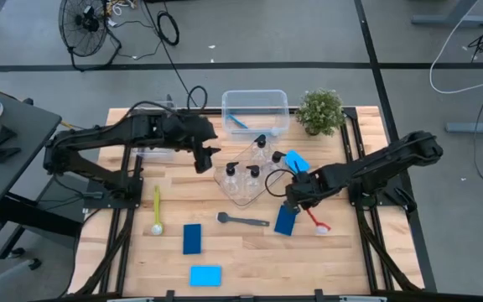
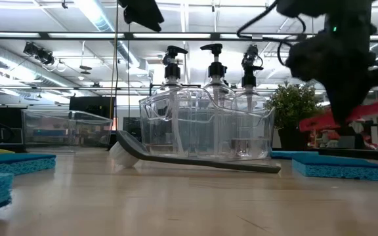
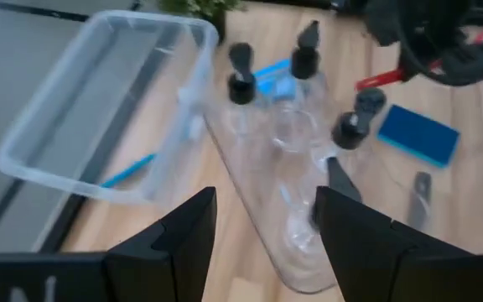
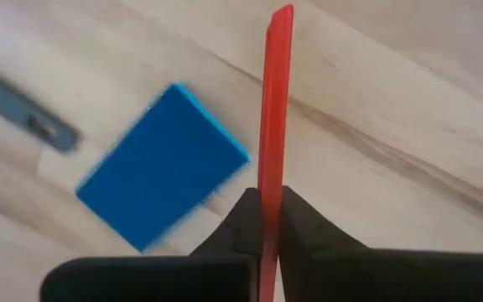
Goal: Pick & Place Kitchen Sink Supplies
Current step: Put the orange dishwashing brush into the transparent container, then put the gray dishwashing brush into the transparent container
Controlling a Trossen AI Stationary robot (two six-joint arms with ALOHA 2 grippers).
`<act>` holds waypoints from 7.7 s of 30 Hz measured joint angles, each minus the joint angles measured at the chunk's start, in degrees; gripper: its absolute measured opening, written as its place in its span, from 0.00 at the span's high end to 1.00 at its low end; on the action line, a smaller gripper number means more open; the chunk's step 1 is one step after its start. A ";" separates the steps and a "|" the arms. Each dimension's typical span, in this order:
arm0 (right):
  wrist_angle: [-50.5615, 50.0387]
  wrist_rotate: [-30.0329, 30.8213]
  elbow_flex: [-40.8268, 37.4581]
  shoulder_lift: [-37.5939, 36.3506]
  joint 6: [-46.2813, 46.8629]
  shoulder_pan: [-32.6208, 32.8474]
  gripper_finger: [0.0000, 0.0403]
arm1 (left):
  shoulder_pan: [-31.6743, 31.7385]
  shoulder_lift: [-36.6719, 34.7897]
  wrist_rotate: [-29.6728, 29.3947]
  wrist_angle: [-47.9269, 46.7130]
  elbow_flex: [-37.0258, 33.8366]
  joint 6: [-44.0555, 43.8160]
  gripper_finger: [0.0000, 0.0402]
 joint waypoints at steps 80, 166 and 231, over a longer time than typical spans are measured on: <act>23.15 -9.40 28.76 12.88 -64.79 -52.68 0.97 | 1.62 -3.93 -8.10 4.14 2.25 1.43 0.60; 22.78 -12.09 28.69 11.87 -67.32 -53.40 0.75 | 1.62 -3.91 -8.08 4.06 2.25 1.50 0.60; -7.31 12.48 28.76 -10.95 -57.88 0.66 0.66 | -14.81 -3.91 8.78 -7.21 2.23 -11.63 0.60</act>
